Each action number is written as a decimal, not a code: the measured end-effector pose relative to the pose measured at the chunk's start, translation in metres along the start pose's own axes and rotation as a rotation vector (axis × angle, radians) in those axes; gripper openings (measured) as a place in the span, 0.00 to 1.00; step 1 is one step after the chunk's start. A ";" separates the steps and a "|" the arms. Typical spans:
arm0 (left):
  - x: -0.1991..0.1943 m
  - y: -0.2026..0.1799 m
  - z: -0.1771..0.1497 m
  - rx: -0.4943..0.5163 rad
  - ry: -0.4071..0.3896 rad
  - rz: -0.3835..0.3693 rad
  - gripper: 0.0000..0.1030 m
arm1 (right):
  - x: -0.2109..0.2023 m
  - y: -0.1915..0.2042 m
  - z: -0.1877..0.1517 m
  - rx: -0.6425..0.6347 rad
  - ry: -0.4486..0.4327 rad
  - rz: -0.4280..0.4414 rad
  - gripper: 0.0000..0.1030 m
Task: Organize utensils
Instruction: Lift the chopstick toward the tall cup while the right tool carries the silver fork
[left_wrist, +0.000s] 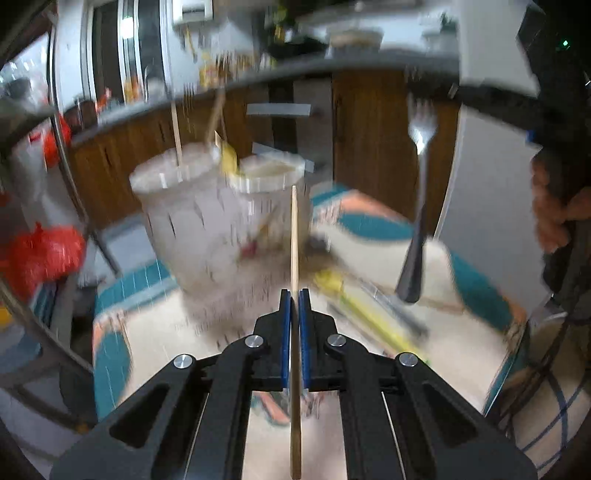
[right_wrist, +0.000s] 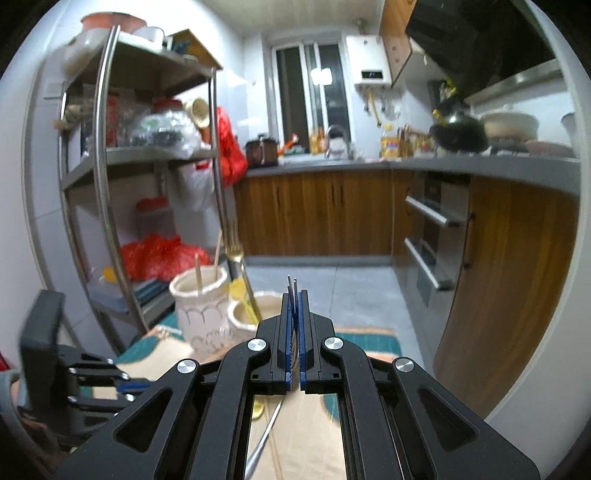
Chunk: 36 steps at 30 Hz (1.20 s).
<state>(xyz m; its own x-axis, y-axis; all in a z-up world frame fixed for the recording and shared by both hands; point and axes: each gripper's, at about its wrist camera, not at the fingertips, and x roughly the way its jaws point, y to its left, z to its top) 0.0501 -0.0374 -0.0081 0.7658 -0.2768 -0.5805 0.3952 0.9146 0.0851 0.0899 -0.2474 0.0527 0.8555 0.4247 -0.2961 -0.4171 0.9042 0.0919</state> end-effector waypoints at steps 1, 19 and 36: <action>-0.003 -0.001 0.003 0.001 -0.025 0.006 0.04 | -0.002 0.000 0.001 0.002 -0.012 -0.011 0.03; -0.050 0.070 0.069 -0.180 -0.390 0.004 0.04 | 0.031 0.007 0.036 -0.005 -0.067 -0.136 0.03; 0.037 0.133 0.106 -0.372 -0.462 0.015 0.04 | 0.069 0.000 0.065 0.061 -0.249 -0.218 0.03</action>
<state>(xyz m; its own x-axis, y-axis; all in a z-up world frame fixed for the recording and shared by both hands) 0.1853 0.0430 0.0676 0.9445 -0.2860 -0.1617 0.2418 0.9383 -0.2473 0.1693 -0.2151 0.0942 0.9743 0.2125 -0.0747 -0.2036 0.9727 0.1110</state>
